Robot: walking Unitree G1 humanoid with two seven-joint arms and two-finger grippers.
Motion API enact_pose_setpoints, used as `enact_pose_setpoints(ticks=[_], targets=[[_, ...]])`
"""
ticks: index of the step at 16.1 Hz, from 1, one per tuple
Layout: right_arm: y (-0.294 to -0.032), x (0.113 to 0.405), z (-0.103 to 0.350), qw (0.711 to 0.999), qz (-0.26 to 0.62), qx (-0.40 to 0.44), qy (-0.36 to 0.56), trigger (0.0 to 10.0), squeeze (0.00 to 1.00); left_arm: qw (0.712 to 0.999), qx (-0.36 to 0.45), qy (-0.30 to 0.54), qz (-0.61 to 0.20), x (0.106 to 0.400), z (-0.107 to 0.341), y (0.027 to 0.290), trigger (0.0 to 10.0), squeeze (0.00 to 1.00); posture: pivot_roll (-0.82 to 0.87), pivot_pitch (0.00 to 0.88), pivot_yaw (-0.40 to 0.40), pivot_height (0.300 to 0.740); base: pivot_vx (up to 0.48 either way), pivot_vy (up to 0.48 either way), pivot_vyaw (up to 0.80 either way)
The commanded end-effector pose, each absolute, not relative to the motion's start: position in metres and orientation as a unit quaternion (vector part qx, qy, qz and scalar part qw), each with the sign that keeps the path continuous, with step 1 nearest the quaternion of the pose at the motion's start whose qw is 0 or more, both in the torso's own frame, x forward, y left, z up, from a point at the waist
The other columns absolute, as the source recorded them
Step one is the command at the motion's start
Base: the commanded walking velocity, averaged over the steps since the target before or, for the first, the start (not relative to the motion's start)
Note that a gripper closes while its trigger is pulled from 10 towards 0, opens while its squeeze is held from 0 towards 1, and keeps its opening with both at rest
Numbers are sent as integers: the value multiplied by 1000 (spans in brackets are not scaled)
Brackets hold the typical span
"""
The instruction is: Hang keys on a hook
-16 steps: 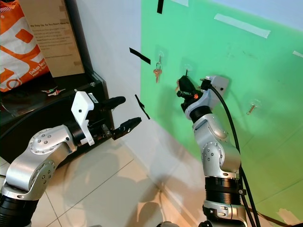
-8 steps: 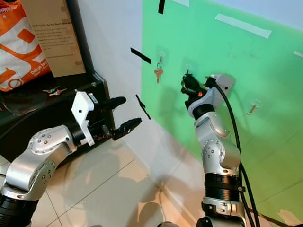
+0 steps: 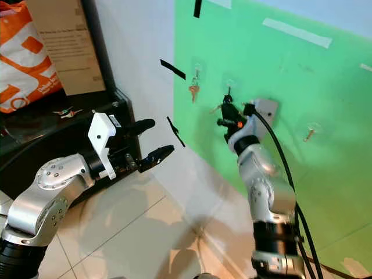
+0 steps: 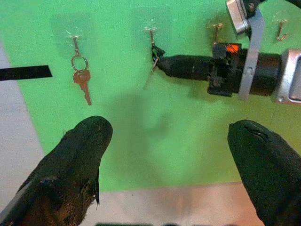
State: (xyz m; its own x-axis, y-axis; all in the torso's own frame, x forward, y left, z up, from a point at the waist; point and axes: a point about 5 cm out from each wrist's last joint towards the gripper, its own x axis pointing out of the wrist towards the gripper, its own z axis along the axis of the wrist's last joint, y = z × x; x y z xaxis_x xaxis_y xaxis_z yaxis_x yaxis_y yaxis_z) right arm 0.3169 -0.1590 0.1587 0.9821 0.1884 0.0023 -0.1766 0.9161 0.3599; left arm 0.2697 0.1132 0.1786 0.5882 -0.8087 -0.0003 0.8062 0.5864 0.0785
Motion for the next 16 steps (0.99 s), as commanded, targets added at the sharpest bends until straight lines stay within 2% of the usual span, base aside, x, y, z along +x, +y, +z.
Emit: enact_pose_setpoints(ticks=[1, 6, 7, 8, 9, 10, 11, 13, 16], targets=[[-159, 313, 146, 978, 90, 183, 49, 10000, 1000, 887, 39, -12, -460, 270, 177, 112, 10000, 0, -37, 0, 5, 740, 0, 0, 0], [-159, 288, 128, 977, 135, 140, 82, 10000, 1000, 912, 47, 1, -408, 276, 167, 121, 10000, 0, -35, 0, 1, 740, 0, 0, 0], [-161, 286, 124, 981, 130, 119, 81, 10000, 1000, 937, 72, 23, -341, 285, 156, 133, 10000, 0, -44, 0, 7, 740, 0, 0, 0], [-161, 286, 124, 981, 130, 119, 81, 10000, 1000, 937, 72, 23, -341, 285, 156, 133, 10000, 0, -44, 0, 7, 740, 0, 0, 0], [-161, 285, 119, 986, 115, 96, 80, 10000, 1000, 960, 116, 64, -246, 292, 135, 157, 10000, 0, -47, 0, 5, 740, 0, 0, 0], [-161, 284, 116, 987, 110, 87, 83, 10000, 1000, 965, 126, 78, -217, 292, 126, 165, 10000, 0, -51, 0, 3, 740, 0, 0, 0], [-159, 282, 111, 987, 109, 72, 90, 10000, 0, 968, 129, 83, -197, 287, 116, 169, 10000, 0, -55, 0, -2, 740, 0, 0, 0], [-160, 282, 108, 988, 107, 38, 104, 10000, 0, 974, 101, 71, -192, 276, 107, 162, 10000, 0, -63, 0, -17, 740, 0, 0, 0], [-160, 282, 108, 988, 107, 38, 104, 10000, 0, 974, 101, 71, -192, 276, 107, 162, 10000, 0, -63, 0, -17, 740, 0, 0, 0]])
